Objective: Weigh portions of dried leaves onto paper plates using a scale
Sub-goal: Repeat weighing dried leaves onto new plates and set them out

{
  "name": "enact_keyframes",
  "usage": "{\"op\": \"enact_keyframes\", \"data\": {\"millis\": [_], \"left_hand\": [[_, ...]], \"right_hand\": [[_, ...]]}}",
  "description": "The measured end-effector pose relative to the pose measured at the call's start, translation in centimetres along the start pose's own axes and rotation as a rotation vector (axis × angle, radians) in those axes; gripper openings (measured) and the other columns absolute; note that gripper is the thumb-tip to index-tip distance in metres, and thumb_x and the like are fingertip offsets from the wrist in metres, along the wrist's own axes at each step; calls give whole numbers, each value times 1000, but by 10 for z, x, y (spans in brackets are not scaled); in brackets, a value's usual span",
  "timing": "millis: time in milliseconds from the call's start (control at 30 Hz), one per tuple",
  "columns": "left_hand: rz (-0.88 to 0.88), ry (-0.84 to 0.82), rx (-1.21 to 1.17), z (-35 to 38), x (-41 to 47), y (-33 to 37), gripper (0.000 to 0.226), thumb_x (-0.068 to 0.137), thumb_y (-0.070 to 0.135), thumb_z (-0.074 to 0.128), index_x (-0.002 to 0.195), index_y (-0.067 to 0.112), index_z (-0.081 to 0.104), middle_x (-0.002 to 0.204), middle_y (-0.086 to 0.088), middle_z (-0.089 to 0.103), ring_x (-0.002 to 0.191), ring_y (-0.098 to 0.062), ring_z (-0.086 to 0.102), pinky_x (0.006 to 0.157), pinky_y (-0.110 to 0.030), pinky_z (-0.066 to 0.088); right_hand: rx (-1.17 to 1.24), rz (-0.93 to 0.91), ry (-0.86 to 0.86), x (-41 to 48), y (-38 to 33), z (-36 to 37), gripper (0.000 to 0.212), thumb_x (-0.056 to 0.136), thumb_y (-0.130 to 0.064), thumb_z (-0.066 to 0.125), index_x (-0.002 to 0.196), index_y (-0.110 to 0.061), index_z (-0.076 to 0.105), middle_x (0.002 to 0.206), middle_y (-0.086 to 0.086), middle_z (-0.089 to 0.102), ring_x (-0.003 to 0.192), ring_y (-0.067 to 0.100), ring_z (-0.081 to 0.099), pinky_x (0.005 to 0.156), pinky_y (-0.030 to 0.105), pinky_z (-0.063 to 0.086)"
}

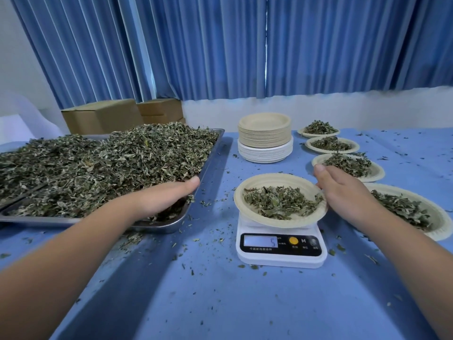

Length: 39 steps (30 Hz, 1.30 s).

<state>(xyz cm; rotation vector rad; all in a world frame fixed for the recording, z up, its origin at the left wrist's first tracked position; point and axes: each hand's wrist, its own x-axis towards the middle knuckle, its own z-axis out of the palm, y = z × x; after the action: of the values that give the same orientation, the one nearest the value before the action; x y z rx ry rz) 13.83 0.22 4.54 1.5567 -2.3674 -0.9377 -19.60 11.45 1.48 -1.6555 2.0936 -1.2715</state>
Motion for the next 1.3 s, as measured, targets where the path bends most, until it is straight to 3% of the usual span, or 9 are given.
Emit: {"op": "enact_keyframes", "data": {"millis": [133, 267, 433, 567, 667, 733, 867, 933, 1300], "left_hand": [[17, 38, 224, 12, -5, 2, 83, 85, 73, 40, 153, 28, 24, 154, 11, 32, 128, -4, 37, 97, -18, 24], [64, 182, 194, 17, -5, 2, 44, 102, 41, 42, 141, 23, 48, 136, 6, 55, 107, -5, 48, 79, -13, 30], [45, 291, 184, 12, -11, -9, 24, 101, 22, 46, 110, 30, 66, 73, 14, 66, 42, 2, 47, 40, -11, 32], [82, 314, 157, 12, -19, -11, 42, 99, 51, 41, 74, 24, 63, 58, 16, 59, 55, -7, 51, 50, -14, 34], [30, 105, 332, 15, -25, -5, 71, 89, 71, 19, 134, 30, 56, 130, 14, 58, 121, -16, 53, 102, -28, 36], [-12, 24, 421, 17, -27, -2, 89, 80, 77, 9, 148, 28, 37, 154, 3, 37, 140, -19, 35, 114, -34, 24], [39, 28, 557, 17, -34, -2, 78, 79, 79, 13, 103, 24, 63, 112, -4, 64, 94, -14, 61, 80, -29, 46], [88, 88, 631, 22, -38, -7, 59, 87, 74, 19, 81, 24, 52, 87, 0, 57, 73, -10, 53, 65, -30, 39], [210, 273, 295, 14, -28, -23, 58, 85, 68, 36, 61, 16, 42, 49, 7, 36, 41, -7, 30, 47, -23, 27]], "right_hand": [[-3, -5, -9, -1, -1, 0, 62, 97, -56, 27, 110, -4, 57, 104, 13, 63, 100, 28, 57, 81, 38, 41], [12, 7, -8, -2, 0, 0, 59, 96, -57, 29, 108, -8, 59, 103, 8, 63, 96, 24, 56, 75, 34, 36], [16, 10, 0, -1, 1, -1, 59, 95, -59, 28, 100, -9, 58, 97, 8, 64, 93, 24, 58, 74, 35, 39], [10, 4, -4, -1, 3, -2, 57, 96, -58, 29, 98, -9, 58, 97, 7, 64, 93, 22, 58, 69, 32, 37], [9, 2, -8, -2, 3, -2, 57, 96, -57, 29, 100, -8, 58, 99, 7, 64, 95, 23, 58, 68, 31, 36], [5, -3, -6, -2, 2, -2, 58, 97, -57, 29, 101, -7, 58, 99, 8, 64, 95, 24, 58, 68, 32, 36], [1, -8, -6, -2, 1, -3, 55, 96, -57, 29, 98, -10, 58, 95, 5, 64, 89, 19, 57, 68, 32, 37], [3, -10, -14, -2, 1, -3, 54, 96, -57, 29, 97, -12, 58, 94, 4, 63, 88, 18, 57, 68, 32, 38], [-5, -11, -35, -4, -1, -4, 51, 96, -57, 29, 105, -16, 59, 98, -2, 62, 91, 16, 55, 73, 33, 36]]}}
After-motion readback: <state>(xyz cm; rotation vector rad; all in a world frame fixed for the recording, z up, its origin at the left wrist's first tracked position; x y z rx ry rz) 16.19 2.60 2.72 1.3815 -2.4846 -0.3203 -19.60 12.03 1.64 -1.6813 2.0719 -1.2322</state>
